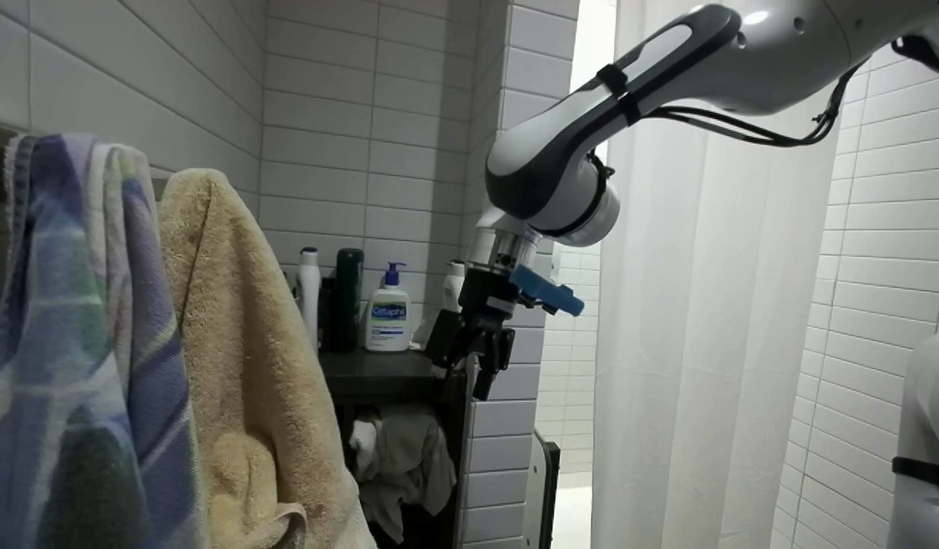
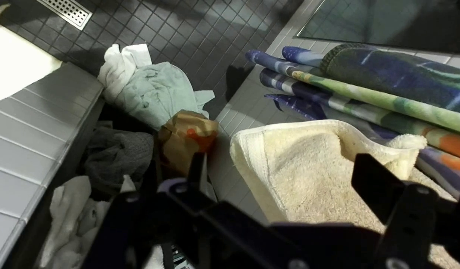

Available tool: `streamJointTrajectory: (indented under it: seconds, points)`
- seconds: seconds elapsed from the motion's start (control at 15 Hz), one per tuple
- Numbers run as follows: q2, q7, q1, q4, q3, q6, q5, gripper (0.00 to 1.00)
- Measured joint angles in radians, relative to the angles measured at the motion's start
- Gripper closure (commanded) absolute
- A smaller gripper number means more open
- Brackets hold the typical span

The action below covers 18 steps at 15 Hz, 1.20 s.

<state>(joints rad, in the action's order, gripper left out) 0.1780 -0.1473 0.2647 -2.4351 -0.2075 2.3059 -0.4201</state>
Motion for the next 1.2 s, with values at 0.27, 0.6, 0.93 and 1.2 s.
streamJointTrajectory:
  seconds: [0.27,0.6,0.93,1.2]
  points:
    - [-0.001,-0.053,-0.006,-0.083,0.026,0.189,-0.013,0.00]
    - [-0.015,-0.154,-0.010,-0.155,0.101,0.279,-0.081,0.00]
    - [-0.031,-0.245,0.009,-0.167,0.105,0.353,-0.206,0.00]
    - [-0.092,-0.342,0.043,-0.174,0.082,0.470,-0.316,0.00]
